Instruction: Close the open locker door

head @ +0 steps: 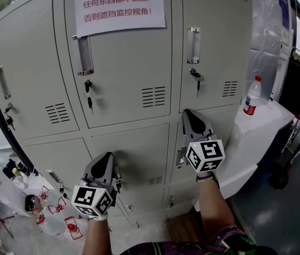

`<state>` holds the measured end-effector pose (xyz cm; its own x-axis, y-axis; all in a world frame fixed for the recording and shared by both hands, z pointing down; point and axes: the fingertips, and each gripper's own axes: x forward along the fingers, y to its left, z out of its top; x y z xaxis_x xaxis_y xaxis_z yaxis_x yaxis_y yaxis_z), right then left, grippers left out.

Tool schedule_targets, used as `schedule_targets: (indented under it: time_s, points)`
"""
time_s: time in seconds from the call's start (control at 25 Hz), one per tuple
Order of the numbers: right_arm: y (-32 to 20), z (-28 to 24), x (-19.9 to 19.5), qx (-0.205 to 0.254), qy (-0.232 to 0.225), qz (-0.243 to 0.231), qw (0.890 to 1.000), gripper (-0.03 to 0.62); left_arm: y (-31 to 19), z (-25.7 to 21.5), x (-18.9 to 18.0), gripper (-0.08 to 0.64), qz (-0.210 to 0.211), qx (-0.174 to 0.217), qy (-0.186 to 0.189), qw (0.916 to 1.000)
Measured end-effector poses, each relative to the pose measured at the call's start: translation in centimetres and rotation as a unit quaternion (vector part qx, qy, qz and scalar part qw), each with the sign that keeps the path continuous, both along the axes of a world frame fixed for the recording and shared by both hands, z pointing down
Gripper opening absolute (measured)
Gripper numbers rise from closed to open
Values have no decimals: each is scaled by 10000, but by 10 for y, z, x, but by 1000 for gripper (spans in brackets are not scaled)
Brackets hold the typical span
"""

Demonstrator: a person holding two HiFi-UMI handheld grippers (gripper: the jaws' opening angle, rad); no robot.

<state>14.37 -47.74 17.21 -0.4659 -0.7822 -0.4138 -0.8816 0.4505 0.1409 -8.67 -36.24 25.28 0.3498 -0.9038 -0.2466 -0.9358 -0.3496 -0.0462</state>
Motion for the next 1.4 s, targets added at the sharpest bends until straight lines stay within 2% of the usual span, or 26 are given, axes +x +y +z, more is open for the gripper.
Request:
schedule_targets:
  time_s: [0.32, 0.76, 1.04, 1.4]
  points:
    - [5, 18, -9, -198, 46, 56, 9998, -8, 9, 12, -11, 23, 29, -110, 88, 9999]
    - [35, 76, -54, -777, 236, -28, 9967, -8, 31, 45, -42, 23, 227, -432, 208, 9986]
    - [75, 128, -78, -1325, 202, 88, 9909, -8, 53, 78, -77, 23, 383, -710, 148, 9966]
    - [153, 183, -110, -1762, 410, 293, 9831, -6, 92, 128, -106, 23, 762, -1091, 42, 9911]
